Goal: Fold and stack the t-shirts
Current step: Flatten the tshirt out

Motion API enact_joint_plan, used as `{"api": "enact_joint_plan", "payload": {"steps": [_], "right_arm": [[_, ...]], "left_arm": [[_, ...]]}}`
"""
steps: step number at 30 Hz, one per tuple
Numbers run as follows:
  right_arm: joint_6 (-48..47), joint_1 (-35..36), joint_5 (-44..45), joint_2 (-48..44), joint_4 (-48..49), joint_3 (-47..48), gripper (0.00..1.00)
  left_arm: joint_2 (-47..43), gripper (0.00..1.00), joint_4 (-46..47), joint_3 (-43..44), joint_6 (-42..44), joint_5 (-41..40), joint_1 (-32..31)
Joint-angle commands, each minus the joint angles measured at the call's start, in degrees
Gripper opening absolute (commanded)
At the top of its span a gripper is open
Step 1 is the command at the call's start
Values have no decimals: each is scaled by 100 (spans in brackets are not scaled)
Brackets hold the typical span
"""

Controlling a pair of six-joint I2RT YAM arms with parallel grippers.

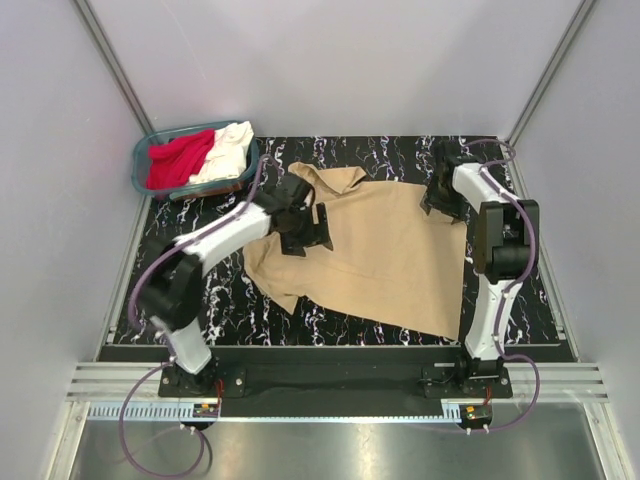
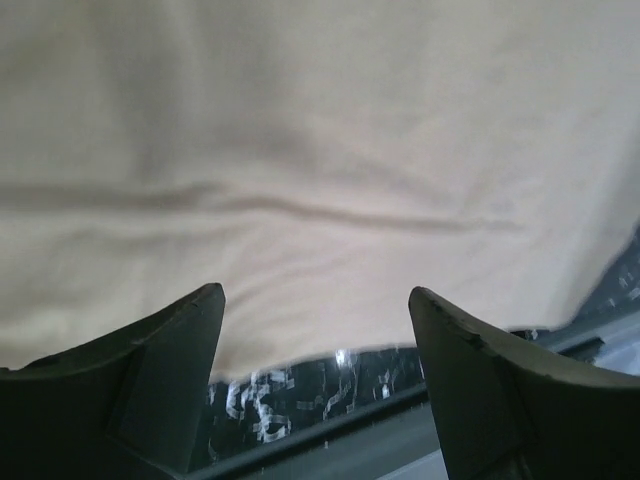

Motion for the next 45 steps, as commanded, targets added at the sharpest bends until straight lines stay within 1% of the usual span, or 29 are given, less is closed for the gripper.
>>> {"api": "enact_joint_plan", "payload": {"steps": [1, 2, 3, 4, 5, 6, 8, 10, 11, 12, 13, 16, 18, 22, 24, 26, 27, 30, 31, 32, 33, 34, 35, 37, 38, 41, 42, 43, 45], "right_arm": [[-615, 18, -601, -505, -748, 360, 79], [-624, 27, -769, -803, -801, 308, 82], [-563, 27, -1066, -962, -845, 90, 84], [-545, 18, -1208, -1138, -933, -34, 86], [-527, 44, -1340, -1488, -960, -192, 90], [-519, 53, -1577, -1656, -960, -559, 95], [-466, 97, -1990, -2208, -943, -965, 95], [-308, 246, -2368, -2797, -820, -1607, 95], [-264, 247, -2474, -2983, -767, -1809, 94], [-150, 334, -2545, -3159, -723, -2203, 91], [-88, 370, -2589, -3474, -636, -2398, 90], [97, 431, -2853, -3845, -425, -3128, 85], [141, 432, -2950, -4031, -406, -3496, 85], [79, 431, -3012, -4320, -415, -3736, 84], [105, 431, -2977, -4479, -406, -3753, 84], [123, 423, -3011, -4514, -424, -3736, 84], [158, 431, -3012, -4532, -433, -3718, 84], [263, 431, -2968, -4558, -433, -3753, 85], [281, 431, -2942, -4524, -442, -3762, 84], [299, 431, -2872, -4488, -424, -3780, 85], [351, 440, -2819, -4436, -424, -3788, 85], [369, 432, -2749, -4296, -372, -3789, 85], [387, 431, -2670, -4216, -319, -3771, 84], [413, 431, -2599, -3919, -205, -3727, 83], [413, 449, -2520, -3812, -161, -3649, 83], [422, 432, -2423, -3417, -46, -3456, 83], [422, 431, -2414, -3329, -29, -3402, 83], [431, 431, -2397, -3180, -20, -3341, 83], [404, 431, -2291, -3074, -29, -3218, 83]], "left_arm": [[-1576, 81, -556, -508, 224, -77, 18], [-1857, 81, -565, -755, 136, 10, 27], [-2417, 81, -557, -1028, -82, 159, 27], [-2675, 81, -557, -1518, -180, 195, 36], [-2912, 81, -548, -1758, -277, 222, 45], [-3358, 80, -530, -2169, -452, 274, 97], [-3695, 81, -539, -2540, -672, 397, 202], [-4020, 82, -530, -2980, -1216, 477, 361], [-4092, 82, -513, -3086, -1218, 407, 370], [-4153, 81, -365, -3305, -1436, 302, 361], [-4250, 80, -259, -3420, -1551, 284, 370], [-4277, 71, 137, -3772, -1947, 144, 361], [-4224, 70, 277, -3895, -2114, -32, 361], [-3900, 70, 375, -3869, -1975, -612, 361], [-3559, 66, 497, -3817, -1887, -692, 405], [-3294, 65, 577, -3738, -1747, -692, 423], [-2997, 63, 577, -3642, -1676, -744, 458], [-2678, 42, 393, -3475, -1386, -832, 685], [-2695, 23, 253, -3439, -1324, -893, 773], [-2765, 14, -53, -3404, -1176, -990, 853], [-2870, 10, -221, -3325, -1079, -1243, 984], [-3158, 9, -379, -3272, -973, -1359, 1029], [-3309, 9, -720, -3228, -772, -1482, 1073], [-3756, 10, -1126, -3061, -639, -1869, 1275], [-3915, 15, -1415, -3035, -499, -1931, 1362], [-4310, 27, -1917, -3026, -367, -2002, 1863], [-4364, 37, -2006, -3034, -331, -2010, 2134], [-4417, 39, -2085, -3026, -287, -2036, 2241], [-4523, 42, -2287, -2842, -234, -2351, 2330]]}}
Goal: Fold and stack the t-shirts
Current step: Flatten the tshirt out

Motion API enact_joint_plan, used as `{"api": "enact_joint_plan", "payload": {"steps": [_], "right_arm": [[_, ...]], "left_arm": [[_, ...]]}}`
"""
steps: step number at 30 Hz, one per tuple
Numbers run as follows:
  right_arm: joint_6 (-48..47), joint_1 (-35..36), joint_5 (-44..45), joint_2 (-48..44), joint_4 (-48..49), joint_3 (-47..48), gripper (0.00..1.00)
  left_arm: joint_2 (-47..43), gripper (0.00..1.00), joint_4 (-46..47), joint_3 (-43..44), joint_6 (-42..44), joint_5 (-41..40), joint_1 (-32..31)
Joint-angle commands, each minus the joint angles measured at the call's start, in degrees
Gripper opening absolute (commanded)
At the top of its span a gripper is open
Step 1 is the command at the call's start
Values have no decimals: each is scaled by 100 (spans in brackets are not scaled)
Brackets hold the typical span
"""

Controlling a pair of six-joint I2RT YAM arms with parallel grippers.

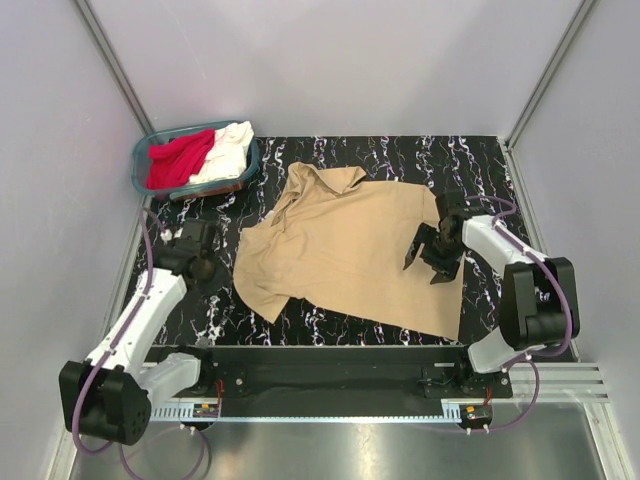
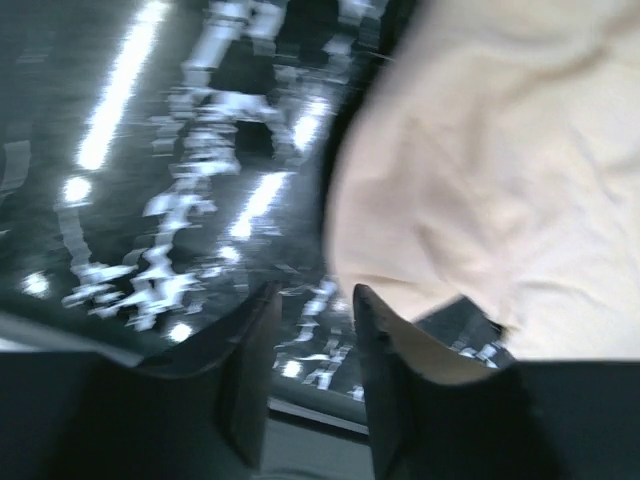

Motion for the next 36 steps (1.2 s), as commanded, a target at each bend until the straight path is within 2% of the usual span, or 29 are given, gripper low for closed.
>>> {"api": "enact_joint_plan", "payload": {"steps": [1, 3, 4, 5, 6, 8, 9, 12, 14, 17, 22, 28, 30, 34, 36], "right_arm": [[35, -1, 281, 157, 175, 411, 84], [-26, -1, 422, 210, 122, 481, 83], [-44, -10, 492, 245, 96, 490, 83], [-79, -10, 606, 254, 96, 490, 83], [-131, -10, 659, 254, 104, 482, 83], [-193, -10, 817, 342, 104, 508, 82], [-211, -19, 879, 429, 113, 508, 80], [-255, -19, 915, 623, 296, 561, 76], [-281, -19, 1089, 720, 394, 595, 75], [-360, -27, 1151, 948, 552, 753, 74], [-475, -19, 1345, 1579, 693, 1157, 74], [-703, -19, 1363, 2661, 755, 2176, 76], [-791, -28, 1345, 2960, 702, 2642, 76], [-976, -36, 1170, 3374, 352, 3555, 80], [-932, -36, 1187, 3471, -278, 4302, 83]], "left_arm": [[-121, 44, -725, 372, 284, -726, 144], [-261, 48, -534, 609, 458, -642, 144], [-314, 48, -219, 610, 651, -301, 144], [-314, 49, 532, 558, 888, 147, 144], [-184, 49, 844, 479, 856, 908, 92], [193, 50, 1389, 539, 628, 1274, -101], [735, 50, 1471, 635, 592, 1267, -389], [1607, 53, 1752, 1092, 583, 1232, -1004], [2503, 56, 1901, 1486, 496, 1249, -1243], [3463, 56, 2077, 1935, 338, 1136, -1297], [4509, 58, 2078, 2718, 389, 863, -1271], [6029, 59, 1762, 3948, 512, 1363, -841], [6372, 59, 1569, 4466, 740, 1181, -744], [6603, 63, 911, 5503, 1329, 566, -682], [6270, 63, 725, 5611, 1549, 494, -734]]}}
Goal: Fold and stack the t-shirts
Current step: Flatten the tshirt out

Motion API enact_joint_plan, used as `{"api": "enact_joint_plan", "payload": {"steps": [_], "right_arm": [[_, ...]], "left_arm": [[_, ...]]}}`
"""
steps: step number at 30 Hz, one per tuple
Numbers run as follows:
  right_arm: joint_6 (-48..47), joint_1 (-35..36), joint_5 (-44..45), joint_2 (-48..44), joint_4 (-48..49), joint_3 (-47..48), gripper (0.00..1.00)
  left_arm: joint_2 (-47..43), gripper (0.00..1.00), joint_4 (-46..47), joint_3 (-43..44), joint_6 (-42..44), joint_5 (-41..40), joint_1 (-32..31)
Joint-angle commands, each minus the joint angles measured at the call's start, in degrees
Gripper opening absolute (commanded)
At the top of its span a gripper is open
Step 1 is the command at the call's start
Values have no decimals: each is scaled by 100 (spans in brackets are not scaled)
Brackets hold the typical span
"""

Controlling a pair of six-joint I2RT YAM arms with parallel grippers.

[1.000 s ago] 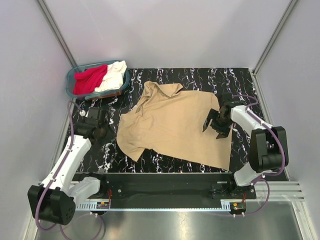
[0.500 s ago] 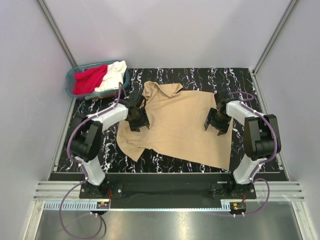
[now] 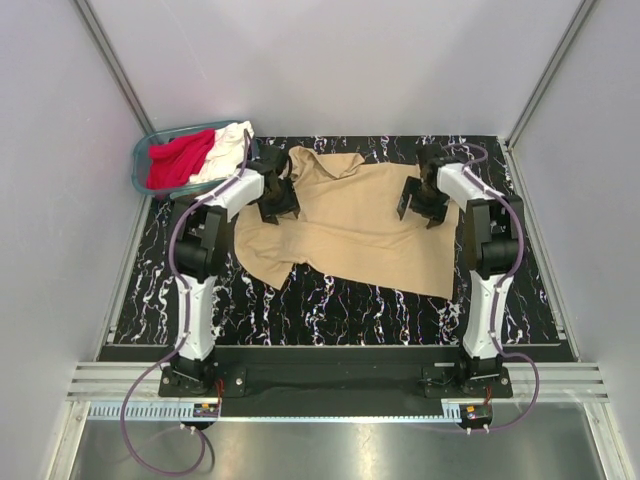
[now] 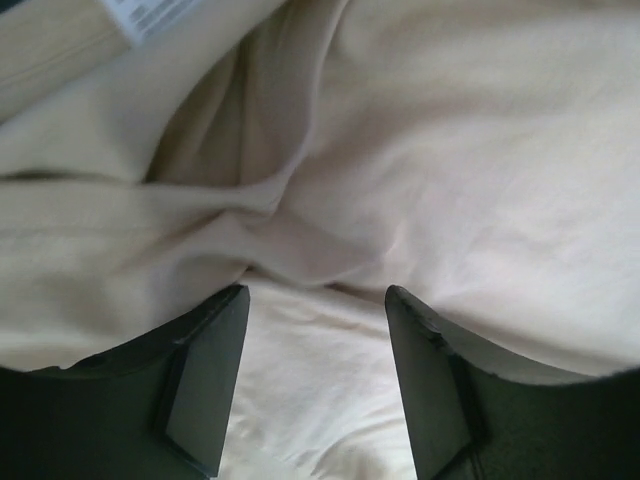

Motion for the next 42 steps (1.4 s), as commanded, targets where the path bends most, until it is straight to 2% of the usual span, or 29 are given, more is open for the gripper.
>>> {"api": "enact_joint_plan", "payload": {"steps": [1, 3, 4, 5, 7, 8, 10, 11, 14, 15, 17, 21, 24, 32, 42], "right_arm": [[-117, -26, -50, 110, -559, 1051, 85], [-29, -17, -68, -196, -997, 1185, 87], [32, -25, 2, -372, -1087, 1081, 89], [68, -17, 28, -583, -1140, 941, 91], [86, -26, -15, -1268, -1158, 372, 92], [94, -26, -67, -1505, -1150, 160, 91], [112, -17, -234, -2174, -1158, -462, 91], [103, -25, -452, -2402, -1141, -667, 90], [16, -26, -542, -3246, -1202, -1405, 89], [15, -26, -577, -3648, -1237, -1581, 89], [15, -26, -771, -4011, -1299, -2038, 89], [235, -26, -991, -4933, -1404, -2768, 88], [376, -17, -1044, -5260, -1404, -3146, 88], [376, -26, -965, -5515, -1484, -3288, 87], [481, -25, -903, -5560, -1475, -3481, 87]], "left_arm": [[-776, 63, -541, 134, 666, -498, -74], [-1349, 64, -567, -200, 702, -569, -250], [-2083, 64, -585, -706, 641, -560, -311], [-2430, 64, -585, -1007, 563, -508, -417], [-3203, 63, -550, -1649, 248, -394, -514], [-3929, 61, -533, -2304, 124, -289, -619], [-4566, 58, -393, -2984, -158, -70, -663], [-5230, 56, -331, -3649, -481, 80, -664], [-6087, 49, 20, -4875, -1159, 265, -672], [-6507, 48, 126, -5147, -1318, 266, -672], [-6748, 47, 425, -5770, -1703, 240, -672], [-6477, 50, 698, -6038, -1987, 204, -699], [-5880, 51, 847, -5985, -2101, 3, -716], [-4545, 50, 1217, -5608, -1987, -525, -760], [-3813, 50, 1173, -5089, -1943, -744, -989]]}}
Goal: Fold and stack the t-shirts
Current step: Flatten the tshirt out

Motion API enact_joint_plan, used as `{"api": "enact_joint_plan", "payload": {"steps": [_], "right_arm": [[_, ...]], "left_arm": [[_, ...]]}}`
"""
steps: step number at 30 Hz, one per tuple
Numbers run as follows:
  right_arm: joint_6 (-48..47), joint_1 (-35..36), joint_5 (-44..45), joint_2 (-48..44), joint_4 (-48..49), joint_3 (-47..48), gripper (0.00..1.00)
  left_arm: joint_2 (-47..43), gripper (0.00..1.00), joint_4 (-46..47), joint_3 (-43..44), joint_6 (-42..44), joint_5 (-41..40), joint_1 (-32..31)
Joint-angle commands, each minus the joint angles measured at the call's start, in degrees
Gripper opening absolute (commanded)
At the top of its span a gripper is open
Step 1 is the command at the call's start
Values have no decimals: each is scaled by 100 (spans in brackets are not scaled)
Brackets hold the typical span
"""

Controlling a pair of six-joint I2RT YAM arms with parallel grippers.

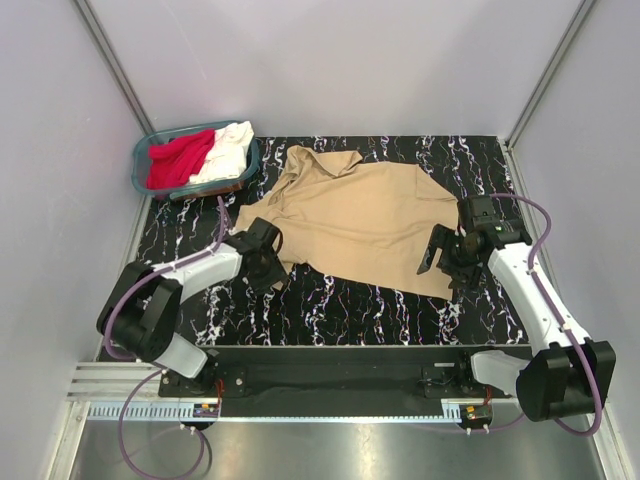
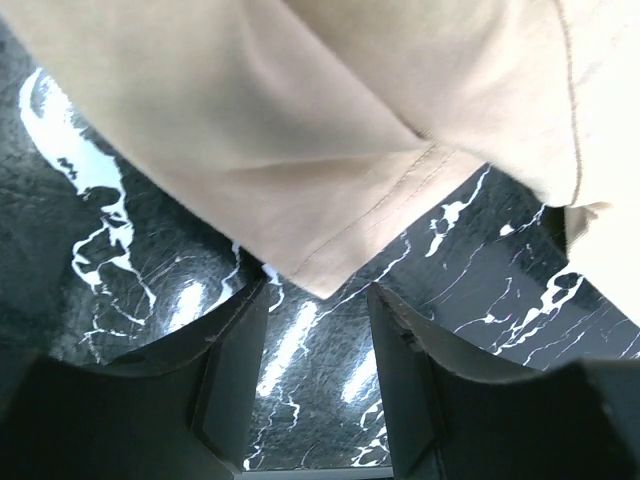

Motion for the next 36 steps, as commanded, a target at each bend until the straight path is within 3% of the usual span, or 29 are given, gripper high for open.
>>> {"api": "enact_joint_plan", "payload": {"steps": [1, 10, 19, 22, 26, 31, 36], "right_arm": [[125, -17, 43, -139, 33, -45, 87], [274, -26, 79, -122, 25, -28, 87], [749, -17, 184, -52, -11, -80, 88], [1003, -34, 193, 98, -11, -203, 86], [1127, -236, 228, 247, 42, -335, 83], [1258, -614, 448, 458, 147, -379, 71], [1715, -992, 220, 511, 639, -861, 61]], "left_arm": [[182, 50, 23, 234, -55, -323, -58], [744, 46, -136, 322, -187, -376, -110], [965, 23, -188, 287, -64, -463, -119], [913, 4, -197, 269, 112, -490, -119], [395, 0, -329, 260, 498, -324, -119], [-1078, 0, -575, 111, 1148, 361, -111], [-1917, 0, -558, 93, 1771, 898, -119]]}}
